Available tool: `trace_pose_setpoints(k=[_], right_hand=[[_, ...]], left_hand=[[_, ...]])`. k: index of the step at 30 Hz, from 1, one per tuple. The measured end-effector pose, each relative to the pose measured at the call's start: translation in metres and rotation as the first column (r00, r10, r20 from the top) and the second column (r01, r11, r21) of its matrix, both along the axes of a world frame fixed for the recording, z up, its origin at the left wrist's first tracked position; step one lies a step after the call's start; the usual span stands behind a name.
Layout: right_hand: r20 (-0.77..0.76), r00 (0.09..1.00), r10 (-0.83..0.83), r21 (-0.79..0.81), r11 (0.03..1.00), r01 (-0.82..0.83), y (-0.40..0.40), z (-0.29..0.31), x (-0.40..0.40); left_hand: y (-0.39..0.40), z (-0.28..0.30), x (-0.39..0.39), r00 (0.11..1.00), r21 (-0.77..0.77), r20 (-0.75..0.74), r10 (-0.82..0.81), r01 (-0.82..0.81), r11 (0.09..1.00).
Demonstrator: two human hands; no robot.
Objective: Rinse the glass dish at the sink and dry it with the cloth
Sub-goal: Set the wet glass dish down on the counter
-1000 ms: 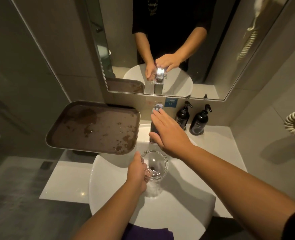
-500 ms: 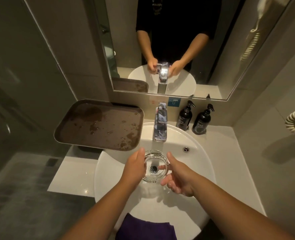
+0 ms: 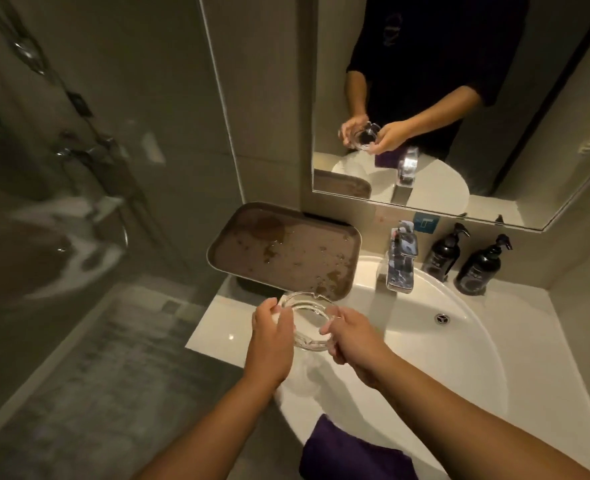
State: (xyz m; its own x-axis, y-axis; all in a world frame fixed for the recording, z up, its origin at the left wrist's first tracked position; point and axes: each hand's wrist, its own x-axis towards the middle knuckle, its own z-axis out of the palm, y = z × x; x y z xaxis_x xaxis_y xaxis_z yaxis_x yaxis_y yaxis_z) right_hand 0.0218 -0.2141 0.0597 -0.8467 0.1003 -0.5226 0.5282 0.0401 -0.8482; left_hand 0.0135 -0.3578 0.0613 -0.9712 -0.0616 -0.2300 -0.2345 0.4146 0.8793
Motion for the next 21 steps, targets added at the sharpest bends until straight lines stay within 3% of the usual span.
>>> trace_pose_setpoints(k=[2, 5, 9, 11, 13, 18, 21], right_hand=[[-0.075, 0.996, 0.049, 0.153, 0.988, -0.037, -0.025, 0.0, -0.009], [-0.142, 0.978, 0.151, 0.354, 0.931, -0.092, -0.064, -0.007, -0.023], [-0.053, 0.939, 0.339, 0.715, 0.67, -0.202, -0.114, -0.029, -0.057], [0.031, 0.933, 0.358, 0.774, 0.582, -0.249, -0.134, -0.04, -0.074], [0.09, 0.937, 0.338, 0.754, 0.591, -0.286, -0.152, -0.049, -0.085], [0.127, 0.971, 0.202, 0.615, 0.752, -0.237, -0.181, -0.072, -0.096], [0.104, 0.981, 0.164, 0.618, 0.762, -0.193, -0.191, -0.087, -0.097]], left_hand=[[-0.024, -0.002, -0.007, 0.999, -0.052, 0.028, -0.018, 0.02, 0.998], [-0.069, -0.017, -0.022, 0.995, -0.202, -0.074, -0.066, 0.049, 0.978], [-0.126, -0.041, -0.051, 0.993, -0.332, -0.063, -0.104, 0.078, 0.94], [-0.145, -0.051, -0.066, 0.99, -0.36, -0.03, -0.135, 0.115, 0.926], [-0.16, -0.061, -0.079, 0.988, -0.398, -0.006, -0.156, 0.141, 0.907], [-0.178, -0.086, -0.098, 0.978, -0.444, 0.039, -0.207, 0.202, 0.873], [-0.182, -0.102, -0.104, 0.975, -0.456, 0.078, -0.21, 0.222, 0.862]])
